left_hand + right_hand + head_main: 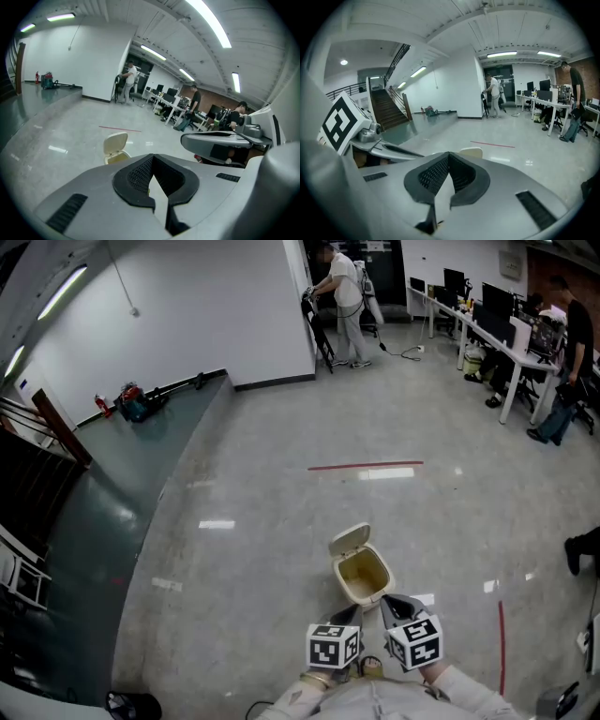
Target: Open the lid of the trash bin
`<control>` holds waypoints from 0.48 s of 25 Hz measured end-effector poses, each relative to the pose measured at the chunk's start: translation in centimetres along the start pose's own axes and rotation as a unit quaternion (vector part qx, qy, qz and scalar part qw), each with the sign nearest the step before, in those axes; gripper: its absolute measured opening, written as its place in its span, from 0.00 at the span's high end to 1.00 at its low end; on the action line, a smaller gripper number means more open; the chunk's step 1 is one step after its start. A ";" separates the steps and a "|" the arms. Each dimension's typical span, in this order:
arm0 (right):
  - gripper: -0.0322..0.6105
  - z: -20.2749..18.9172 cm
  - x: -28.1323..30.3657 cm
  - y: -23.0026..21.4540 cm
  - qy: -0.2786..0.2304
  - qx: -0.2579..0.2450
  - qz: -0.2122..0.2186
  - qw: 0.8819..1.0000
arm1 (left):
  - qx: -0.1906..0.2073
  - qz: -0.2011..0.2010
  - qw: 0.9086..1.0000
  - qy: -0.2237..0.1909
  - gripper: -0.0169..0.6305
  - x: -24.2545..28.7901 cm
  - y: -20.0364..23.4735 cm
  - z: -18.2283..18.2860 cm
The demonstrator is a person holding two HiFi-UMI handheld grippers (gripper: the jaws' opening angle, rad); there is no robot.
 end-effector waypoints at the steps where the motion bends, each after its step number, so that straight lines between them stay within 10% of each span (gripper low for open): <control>1: 0.95 0.0 -0.2 0.1 -0.002 0.001 0.002 1.000 | 0.005 -0.001 1.000 -0.002 0.97 -0.1 -0.1 0.3; 12: 0.95 0.5 0.0 1.1 -0.006 0.001 0.039 0.999 | 0.026 0.003 0.999 -0.025 0.97 -0.9 -0.8 2.0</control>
Point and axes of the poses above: the fingertips, and each gripper's own axes: x forward along the fingers, y to its left, z out of its top, the point moved 5 cm from there along -x, backward along the fingers, and after that the axes turned 15 degrees about -y, right-handed, at the moved point
